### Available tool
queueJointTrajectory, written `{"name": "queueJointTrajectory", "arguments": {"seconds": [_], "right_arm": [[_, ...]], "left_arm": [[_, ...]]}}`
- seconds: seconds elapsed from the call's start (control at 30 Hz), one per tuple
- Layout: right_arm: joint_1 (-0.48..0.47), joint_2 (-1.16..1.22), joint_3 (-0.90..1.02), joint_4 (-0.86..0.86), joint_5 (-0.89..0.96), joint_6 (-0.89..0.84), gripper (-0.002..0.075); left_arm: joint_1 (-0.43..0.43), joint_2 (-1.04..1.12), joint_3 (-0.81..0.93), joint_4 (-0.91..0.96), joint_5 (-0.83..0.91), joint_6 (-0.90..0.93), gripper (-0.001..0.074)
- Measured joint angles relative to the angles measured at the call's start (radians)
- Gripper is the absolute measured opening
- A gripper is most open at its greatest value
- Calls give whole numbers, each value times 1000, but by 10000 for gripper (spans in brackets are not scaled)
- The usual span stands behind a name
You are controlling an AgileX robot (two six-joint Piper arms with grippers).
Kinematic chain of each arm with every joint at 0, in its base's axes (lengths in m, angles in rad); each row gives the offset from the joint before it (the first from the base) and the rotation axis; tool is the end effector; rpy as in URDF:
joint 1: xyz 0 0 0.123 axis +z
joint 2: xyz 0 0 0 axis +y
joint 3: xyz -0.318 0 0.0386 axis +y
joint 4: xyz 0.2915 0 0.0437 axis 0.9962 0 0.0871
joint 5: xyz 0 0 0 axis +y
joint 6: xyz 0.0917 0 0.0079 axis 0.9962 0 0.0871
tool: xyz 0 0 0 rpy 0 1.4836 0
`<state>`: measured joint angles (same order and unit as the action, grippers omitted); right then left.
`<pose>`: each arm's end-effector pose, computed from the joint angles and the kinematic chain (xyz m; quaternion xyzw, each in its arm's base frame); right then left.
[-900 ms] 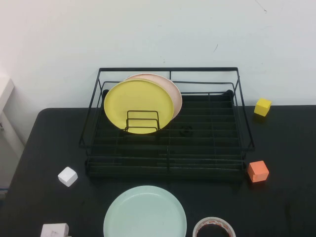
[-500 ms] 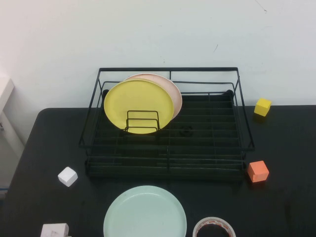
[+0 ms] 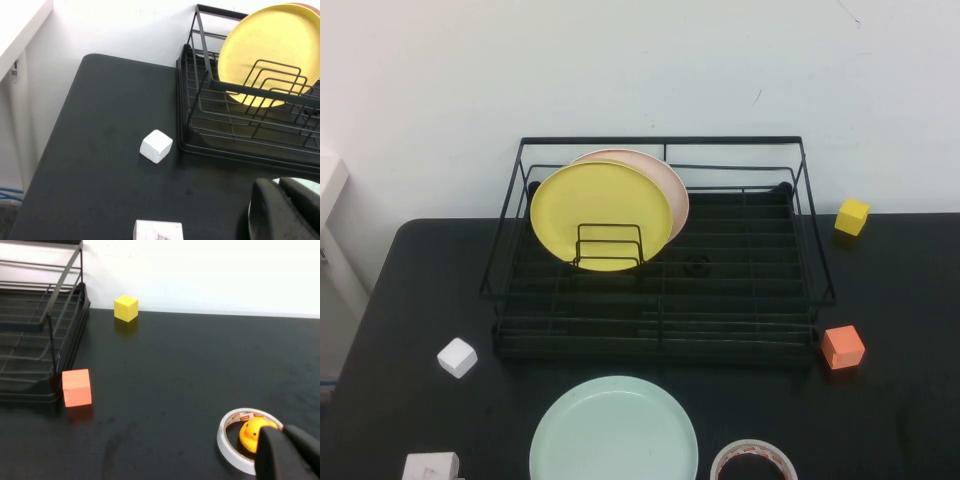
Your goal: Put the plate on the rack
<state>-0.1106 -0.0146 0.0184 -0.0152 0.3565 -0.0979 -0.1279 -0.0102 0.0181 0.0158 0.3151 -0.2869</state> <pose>0.0613 -0.0073 0.1746 0.0010 0.7968 -0.0693 0.6003 0.0625 -0.0076 0.1781 -0.0580 0.7832 -0.1210 0.6071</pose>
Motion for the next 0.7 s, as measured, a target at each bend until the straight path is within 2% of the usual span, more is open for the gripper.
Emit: {"name": "queueJointTrajectory", "arguments": {"seconds": [0.4,0.5,0.7], "right_arm": [[0,0,8,-4,-61,0,-2],[0,0,10,-4,-159,0,-2],[0,0,10,-4,-467,-19,-2]], "left_arm": [[0,0,0,-5,-34,0,-3],[0,0,2,-6,-112,-2,-3],[0,0,2,-8,-410,-2,-3]]}}
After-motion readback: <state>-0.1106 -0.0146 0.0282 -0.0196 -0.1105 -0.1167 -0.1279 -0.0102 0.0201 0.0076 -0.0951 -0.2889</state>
